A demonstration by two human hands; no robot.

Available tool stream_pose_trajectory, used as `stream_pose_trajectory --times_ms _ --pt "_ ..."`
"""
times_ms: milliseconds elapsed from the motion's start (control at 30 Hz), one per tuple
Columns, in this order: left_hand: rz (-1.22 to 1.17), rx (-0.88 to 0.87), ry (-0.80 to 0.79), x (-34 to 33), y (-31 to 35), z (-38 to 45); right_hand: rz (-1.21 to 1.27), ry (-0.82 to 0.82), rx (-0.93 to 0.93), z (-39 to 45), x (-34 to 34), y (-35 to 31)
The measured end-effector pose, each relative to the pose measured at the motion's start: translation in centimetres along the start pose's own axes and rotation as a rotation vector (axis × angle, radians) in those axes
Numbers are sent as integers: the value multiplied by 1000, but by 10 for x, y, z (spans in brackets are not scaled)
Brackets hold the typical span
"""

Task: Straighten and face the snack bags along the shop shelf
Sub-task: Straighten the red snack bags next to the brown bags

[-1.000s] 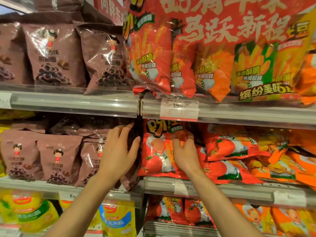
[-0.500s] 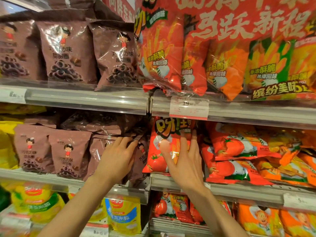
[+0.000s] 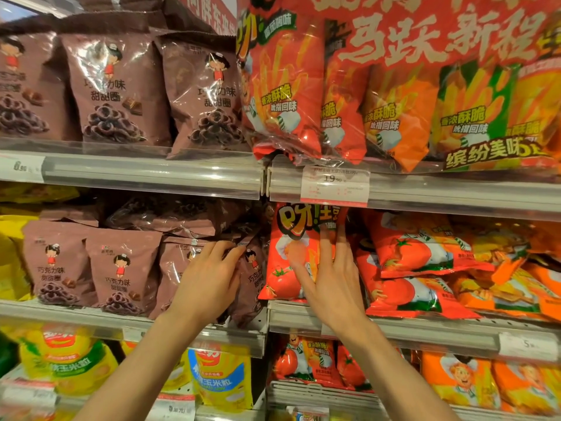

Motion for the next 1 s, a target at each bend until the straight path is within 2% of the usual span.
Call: stream_pose_trajectory --times_ms 133,367,467,600,767,1000 --pt "-149 5 41 6 0 -4 189 -77 -32 -7 7 1" --pt "-451 3 115 17 12 -24 452 -7 -65 -50 43 7" --pt "-536 10 140 18 19 -34 646 -33 -163 -79 50 25" --pt "-757 73 160 7 30 -47 633 26 -299 -115 57 67" --pt "-1042 234 46 -30 65 -63 678 72 -408 -141 65 118" --pt "-1052 265 46 -39 132 -51 674 88 -383 -137 110 174"
Point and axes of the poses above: each hand's wrist, its own z-axis towards the middle knuckle, its own x-axis out of the back of the hand, y = z × x, the point moved 8 cm from there along z, towards the middle knuckle, and after that the axes turned 4 degrees about -y, right-handed, at the moved point
